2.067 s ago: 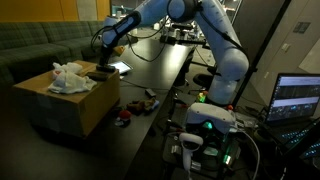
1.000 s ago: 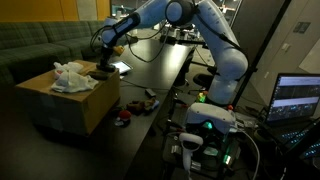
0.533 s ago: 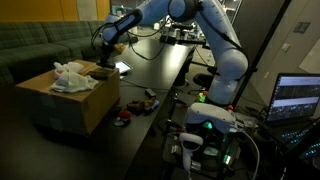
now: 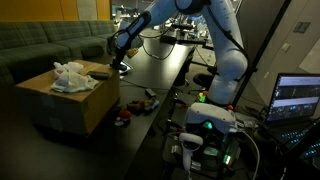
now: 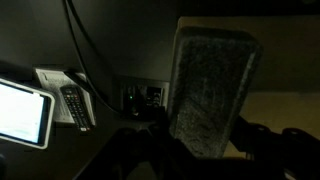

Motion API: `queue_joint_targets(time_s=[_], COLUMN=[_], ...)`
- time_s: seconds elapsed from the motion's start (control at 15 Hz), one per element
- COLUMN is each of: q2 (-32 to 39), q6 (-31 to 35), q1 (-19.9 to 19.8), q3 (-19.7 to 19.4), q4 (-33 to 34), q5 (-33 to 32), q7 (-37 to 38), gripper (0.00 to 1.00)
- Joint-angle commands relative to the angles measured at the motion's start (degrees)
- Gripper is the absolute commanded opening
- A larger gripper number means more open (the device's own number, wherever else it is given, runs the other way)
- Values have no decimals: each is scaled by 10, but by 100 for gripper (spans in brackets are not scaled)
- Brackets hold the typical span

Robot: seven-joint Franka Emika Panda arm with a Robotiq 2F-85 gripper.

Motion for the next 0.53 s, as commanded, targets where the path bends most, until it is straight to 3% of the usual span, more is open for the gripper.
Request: queue_joint_targets(time_s=[0.0, 0.2, 0.47], q2=[-69, -90, -69], q6=[69, 108, 124], q1=[-17, -32, -21], q3=[-7, -11, -30], q4=[-119, -176, -205], q5=[17, 25, 18], q7=[22, 33, 60], gripper=[33, 33, 33])
